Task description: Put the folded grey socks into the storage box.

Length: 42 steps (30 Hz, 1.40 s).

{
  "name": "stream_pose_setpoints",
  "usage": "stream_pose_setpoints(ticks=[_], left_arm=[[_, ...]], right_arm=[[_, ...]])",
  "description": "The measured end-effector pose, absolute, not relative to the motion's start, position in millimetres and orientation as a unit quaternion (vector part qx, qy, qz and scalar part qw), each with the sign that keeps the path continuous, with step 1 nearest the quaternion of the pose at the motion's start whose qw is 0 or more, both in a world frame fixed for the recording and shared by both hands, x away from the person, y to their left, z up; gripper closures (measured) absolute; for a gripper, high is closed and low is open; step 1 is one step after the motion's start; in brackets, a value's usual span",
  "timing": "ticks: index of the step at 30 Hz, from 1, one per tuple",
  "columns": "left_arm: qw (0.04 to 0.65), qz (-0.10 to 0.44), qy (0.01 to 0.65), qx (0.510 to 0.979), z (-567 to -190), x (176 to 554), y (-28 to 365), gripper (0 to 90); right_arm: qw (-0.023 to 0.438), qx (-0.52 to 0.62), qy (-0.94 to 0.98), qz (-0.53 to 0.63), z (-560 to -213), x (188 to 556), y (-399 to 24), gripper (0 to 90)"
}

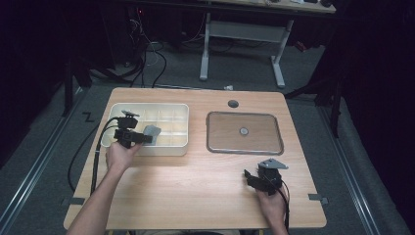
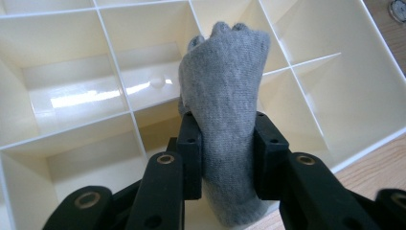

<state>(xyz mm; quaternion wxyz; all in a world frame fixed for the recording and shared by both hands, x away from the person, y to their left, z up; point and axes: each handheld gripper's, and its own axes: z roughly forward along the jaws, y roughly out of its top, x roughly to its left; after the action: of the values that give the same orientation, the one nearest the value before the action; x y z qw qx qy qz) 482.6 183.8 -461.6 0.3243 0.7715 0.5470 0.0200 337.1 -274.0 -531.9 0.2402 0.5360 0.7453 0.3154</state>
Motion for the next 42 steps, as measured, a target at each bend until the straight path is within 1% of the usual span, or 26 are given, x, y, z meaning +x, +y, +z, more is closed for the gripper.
stream_pose_setpoints(ticks=[6, 13, 17, 22, 27, 29, 35, 39, 40, 42], left_arm=[[0.310, 0.010, 0.554, 0.772, -464, 486, 186, 69.8], [0.291, 0.010, 0.560, 0.775, -468, 489, 187, 70.3], [0.268, 0.016, 0.563, 0.782, -472, 490, 184, 70.9], [0.256, 0.025, 0.559, 0.788, -471, 489, 183, 71.6], [0.234, 0.047, 0.549, 0.801, -470, 487, 176, 71.7], [0.236, 0.049, 0.548, 0.801, -470, 487, 175, 71.3], [0.246, 0.060, 0.536, 0.805, -471, 483, 175, 68.6], [0.251, 0.060, 0.533, 0.806, -470, 482, 174, 60.7], [0.250, 0.062, 0.534, 0.805, -470, 481, 172, 60.7], [0.251, 0.062, 0.535, 0.804, -469, 481, 171, 57.6]], right_arm=[[0.240, 0.536, 0.745, 0.315, -532, 337, -274, 36.8], [0.240, 0.536, 0.745, 0.315, -532, 337, -274, 36.8], [0.240, 0.536, 0.745, 0.315, -532, 337, -274, 36.8], [0.240, 0.537, 0.745, 0.315, -532, 337, -274, 36.9], [0.240, 0.537, 0.745, 0.315, -532, 337, -274, 37.0], [0.240, 0.537, 0.745, 0.315, -532, 337, -274, 37.0], [0.240, 0.538, 0.744, 0.315, -532, 337, -273, 37.1], [0.241, 0.537, 0.745, 0.315, -532, 336, -273, 37.3], [0.241, 0.536, 0.745, 0.315, -532, 336, -273, 37.4], [0.241, 0.536, 0.745, 0.315, -532, 336, -273, 37.4]])
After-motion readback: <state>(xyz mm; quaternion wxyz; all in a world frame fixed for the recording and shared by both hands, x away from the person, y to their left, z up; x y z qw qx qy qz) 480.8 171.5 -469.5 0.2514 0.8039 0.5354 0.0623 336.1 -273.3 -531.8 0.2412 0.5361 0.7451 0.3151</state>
